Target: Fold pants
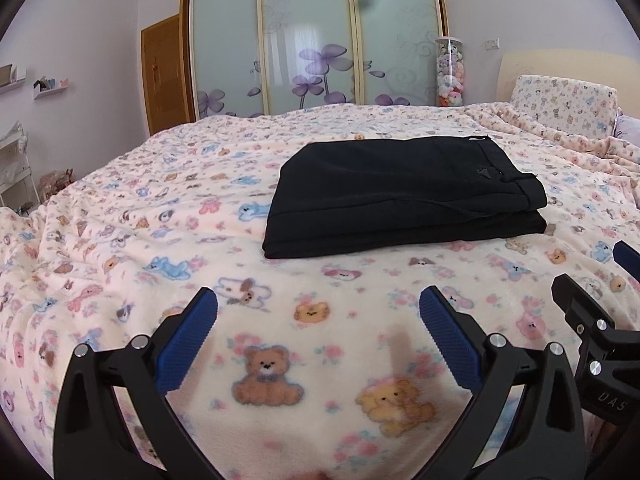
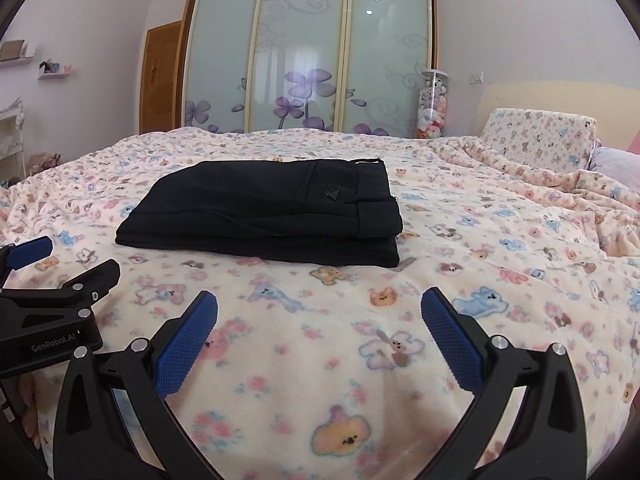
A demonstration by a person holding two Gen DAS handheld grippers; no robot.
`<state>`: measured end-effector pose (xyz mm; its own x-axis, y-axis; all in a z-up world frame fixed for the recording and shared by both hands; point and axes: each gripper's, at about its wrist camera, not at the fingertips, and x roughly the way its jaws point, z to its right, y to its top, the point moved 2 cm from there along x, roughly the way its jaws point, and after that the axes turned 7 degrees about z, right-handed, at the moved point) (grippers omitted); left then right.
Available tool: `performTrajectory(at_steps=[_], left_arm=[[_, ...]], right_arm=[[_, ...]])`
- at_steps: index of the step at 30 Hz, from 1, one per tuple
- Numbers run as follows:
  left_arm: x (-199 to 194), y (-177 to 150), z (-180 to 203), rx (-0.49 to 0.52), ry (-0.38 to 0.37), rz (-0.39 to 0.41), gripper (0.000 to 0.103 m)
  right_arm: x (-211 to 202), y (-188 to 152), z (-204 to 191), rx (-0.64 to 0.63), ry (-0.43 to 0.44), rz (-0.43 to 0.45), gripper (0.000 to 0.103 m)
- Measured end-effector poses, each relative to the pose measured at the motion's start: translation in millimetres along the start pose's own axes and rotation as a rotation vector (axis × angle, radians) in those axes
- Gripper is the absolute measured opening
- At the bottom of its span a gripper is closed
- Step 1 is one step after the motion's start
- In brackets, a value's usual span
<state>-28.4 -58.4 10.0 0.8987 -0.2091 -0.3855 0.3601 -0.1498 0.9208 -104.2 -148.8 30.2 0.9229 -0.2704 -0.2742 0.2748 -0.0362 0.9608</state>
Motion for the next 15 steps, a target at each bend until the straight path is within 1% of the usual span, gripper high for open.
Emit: performTrajectory(at_steps=[8, 15], left_arm=[[0.6, -1.0, 4.8, 0.020, -0.023, -0.007, 0.101], [-0.4, -1.4, 15.6, 0.068, -0.033, -0.006, 0.101]], right_arm=[[2.0, -0.3, 6.9, 0.035, -0.021, -0.004, 0.102], [3.2, -1.1, 10.4, 0.054, -0.032, -0.007, 0.102]])
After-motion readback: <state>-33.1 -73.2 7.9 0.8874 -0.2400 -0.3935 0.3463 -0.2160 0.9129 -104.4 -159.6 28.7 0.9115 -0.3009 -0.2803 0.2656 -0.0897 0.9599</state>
